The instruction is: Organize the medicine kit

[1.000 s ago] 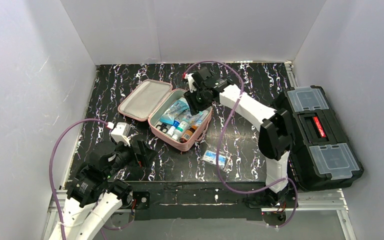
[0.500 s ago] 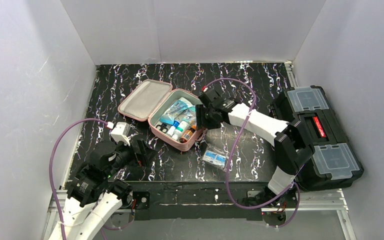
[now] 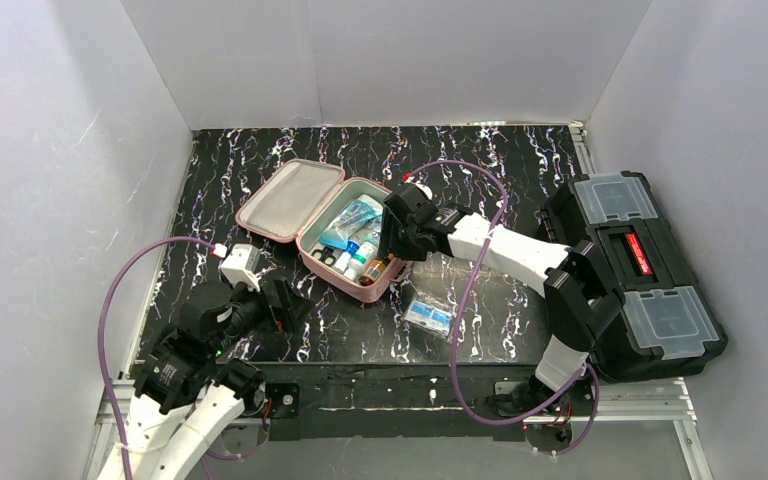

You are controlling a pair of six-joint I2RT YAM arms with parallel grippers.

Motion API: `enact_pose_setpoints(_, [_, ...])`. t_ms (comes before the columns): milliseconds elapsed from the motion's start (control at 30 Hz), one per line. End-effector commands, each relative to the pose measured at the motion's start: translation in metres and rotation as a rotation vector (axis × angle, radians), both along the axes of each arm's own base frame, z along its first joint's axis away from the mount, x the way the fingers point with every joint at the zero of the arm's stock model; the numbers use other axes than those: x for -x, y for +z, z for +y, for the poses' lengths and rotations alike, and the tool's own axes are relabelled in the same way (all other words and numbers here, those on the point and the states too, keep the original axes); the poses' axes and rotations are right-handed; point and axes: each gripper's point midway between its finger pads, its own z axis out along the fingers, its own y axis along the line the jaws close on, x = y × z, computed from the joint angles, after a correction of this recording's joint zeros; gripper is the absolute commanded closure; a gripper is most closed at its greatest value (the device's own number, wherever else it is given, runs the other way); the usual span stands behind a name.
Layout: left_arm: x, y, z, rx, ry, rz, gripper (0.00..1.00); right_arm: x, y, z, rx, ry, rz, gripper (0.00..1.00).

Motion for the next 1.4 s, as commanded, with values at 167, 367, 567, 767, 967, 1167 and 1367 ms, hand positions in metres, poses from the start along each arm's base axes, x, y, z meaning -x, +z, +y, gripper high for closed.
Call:
enact_pose_setpoints(167, [0.003, 0.001, 0.000, 0.002, -0.005, 0.003, 0.00, -0.011, -0.009, 0.000, 0.006, -0.112, 0.017, 0.36])
enact_pose_setpoints(367, [0.004, 0.003, 0.000, 0.010, -0.012, -0.004, 0.01, -0.019, -0.014, 0.001, 0.063, -0.111, 0.023, 0.37])
enact_pose_setpoints(567, [0.005, 0.004, -0.001, 0.016, -0.015, -0.011, 0.00, -0.027, -0.015, 0.001, 0.117, -0.070, 0.013, 0.52])
enact_pose_setpoints(767, [0.005, 0.005, -0.001, 0.019, -0.020, -0.015, 0.00, -0.035, -0.016, -0.003, 0.146, -0.046, 0.009, 0.75])
enact_pose_setpoints(967, [0.005, 0.005, -0.003, 0.020, -0.027, -0.014, 0.01, -0.056, -0.020, -0.020, 0.189, -0.047, 0.018, 0.86])
enact_pose_setpoints(1167, [0.005, 0.004, -0.003, 0.022, -0.030, -0.012, 0.00, -0.099, -0.008, -0.039, 0.221, 0.002, -0.042, 0.94])
enact_pose_setpoints(1367, [0.005, 0.004, -0.002, 0.020, -0.025, -0.014, 0.01, -0.148, 0.007, -0.048, 0.288, 0.180, -0.145, 0.99])
